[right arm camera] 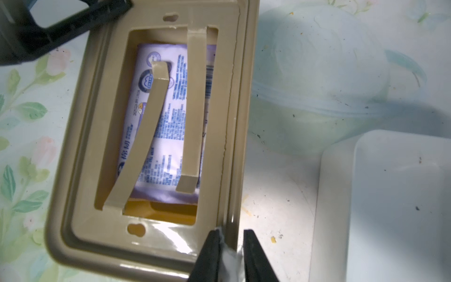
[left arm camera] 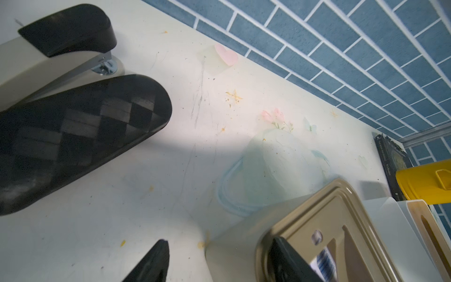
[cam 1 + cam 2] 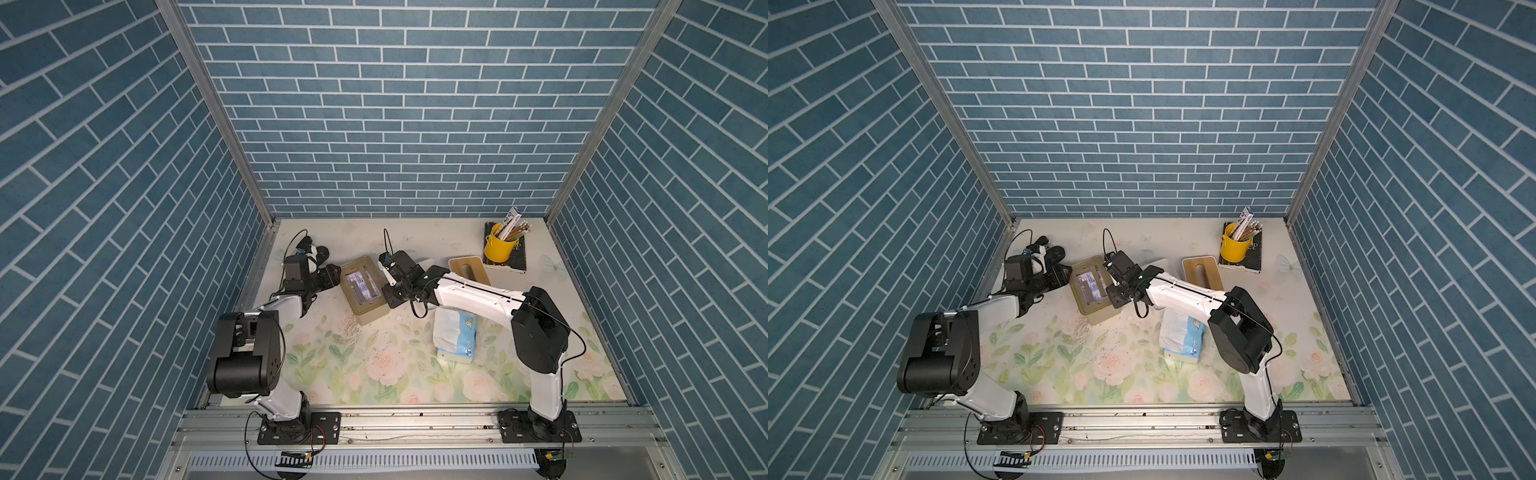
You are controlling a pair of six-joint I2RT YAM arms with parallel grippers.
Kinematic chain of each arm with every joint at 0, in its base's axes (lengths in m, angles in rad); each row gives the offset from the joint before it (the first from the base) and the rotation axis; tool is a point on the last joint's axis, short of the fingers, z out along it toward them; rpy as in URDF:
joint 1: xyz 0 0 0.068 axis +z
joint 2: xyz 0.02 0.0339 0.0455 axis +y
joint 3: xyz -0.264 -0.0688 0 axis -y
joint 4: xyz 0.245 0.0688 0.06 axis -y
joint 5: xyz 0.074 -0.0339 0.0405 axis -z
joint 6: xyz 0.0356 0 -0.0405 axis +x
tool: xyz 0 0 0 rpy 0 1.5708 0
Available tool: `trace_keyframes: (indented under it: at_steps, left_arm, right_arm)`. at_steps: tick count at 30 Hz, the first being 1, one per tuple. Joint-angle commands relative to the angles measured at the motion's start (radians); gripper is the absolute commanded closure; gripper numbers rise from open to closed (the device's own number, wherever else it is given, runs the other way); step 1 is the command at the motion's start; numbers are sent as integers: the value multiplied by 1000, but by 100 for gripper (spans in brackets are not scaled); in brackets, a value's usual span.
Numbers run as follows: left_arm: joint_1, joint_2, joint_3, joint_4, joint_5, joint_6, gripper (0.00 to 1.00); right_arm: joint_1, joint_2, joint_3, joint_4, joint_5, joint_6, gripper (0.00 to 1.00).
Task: Put the tissue paper into the tissue box
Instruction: Close the box lid on the tissue box.
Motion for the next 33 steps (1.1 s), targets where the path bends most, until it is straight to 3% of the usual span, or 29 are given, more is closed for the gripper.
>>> trace_keyframes:
  at_steps: [1,10,19,24,28,33]
  left_arm:
    - [-90,94,-5,-182,-90,72,30]
    - [-168,169,44,-202,-89,83,30]
    - [-214,174,68,-206,-92,101,29]
    - [-232,177,83,-200,-86,120,29]
    - [-246,184,97,-199,-81,132,29]
    - [-263,186,108,-194,-74,139,29]
  right_arm:
    - [16,45,-141,-246,4,8,78]
    - [16,-25,-180,-223,21,24,78]
    - [1,-131,-6,-212,56,3,62]
    - [-60,-155,72,-177,54,-31,58]
    - [-136,-130,117,-112,0,-60,58]
    - [-195,18,280,-112,-31,-104,59]
